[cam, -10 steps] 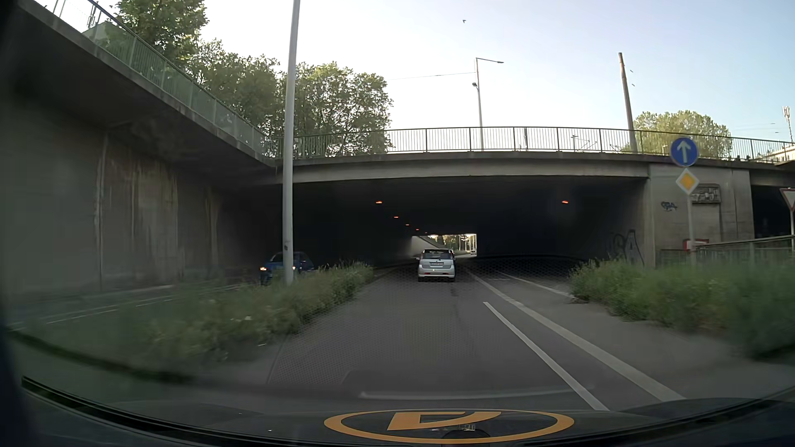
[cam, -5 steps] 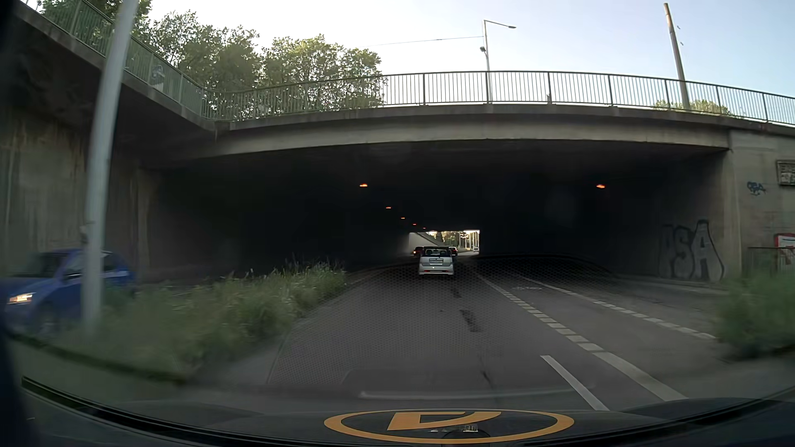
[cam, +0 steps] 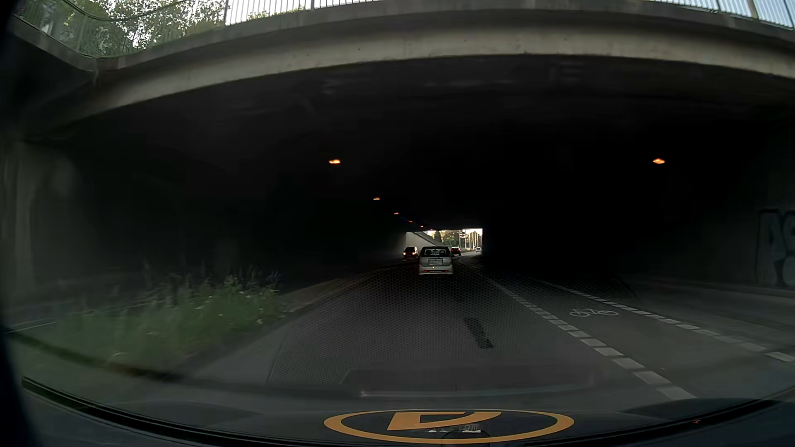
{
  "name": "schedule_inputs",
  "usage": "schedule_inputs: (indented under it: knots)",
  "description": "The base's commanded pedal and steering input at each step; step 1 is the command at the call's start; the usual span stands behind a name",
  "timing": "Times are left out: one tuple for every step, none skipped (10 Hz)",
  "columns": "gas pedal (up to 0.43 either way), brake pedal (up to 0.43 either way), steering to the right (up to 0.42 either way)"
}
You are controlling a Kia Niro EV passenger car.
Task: Follow the waypoints while adhering to traffic rules and regulations
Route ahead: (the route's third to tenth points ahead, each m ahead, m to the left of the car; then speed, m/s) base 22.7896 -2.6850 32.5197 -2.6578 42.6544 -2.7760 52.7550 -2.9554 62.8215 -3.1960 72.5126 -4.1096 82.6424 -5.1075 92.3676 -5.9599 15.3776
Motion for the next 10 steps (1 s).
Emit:
schedule_inputs:
  knots:
    - [0.177, 0.000, 0.000]
    - [0.177, 0.000, 0.001]
    - [0.189, 0.000, 0.001]
    - [0.189, 0.000, 0.000]
    - [0.189, 0.000, 0.001]
    - [0.189, 0.000, 0.000]
    - [0.189, 0.000, 0.000]
    - [0.189, 0.000, 0.000]
    - [0.189, 0.000, 0.000]
    - [0.189, 0.000, 0.000]
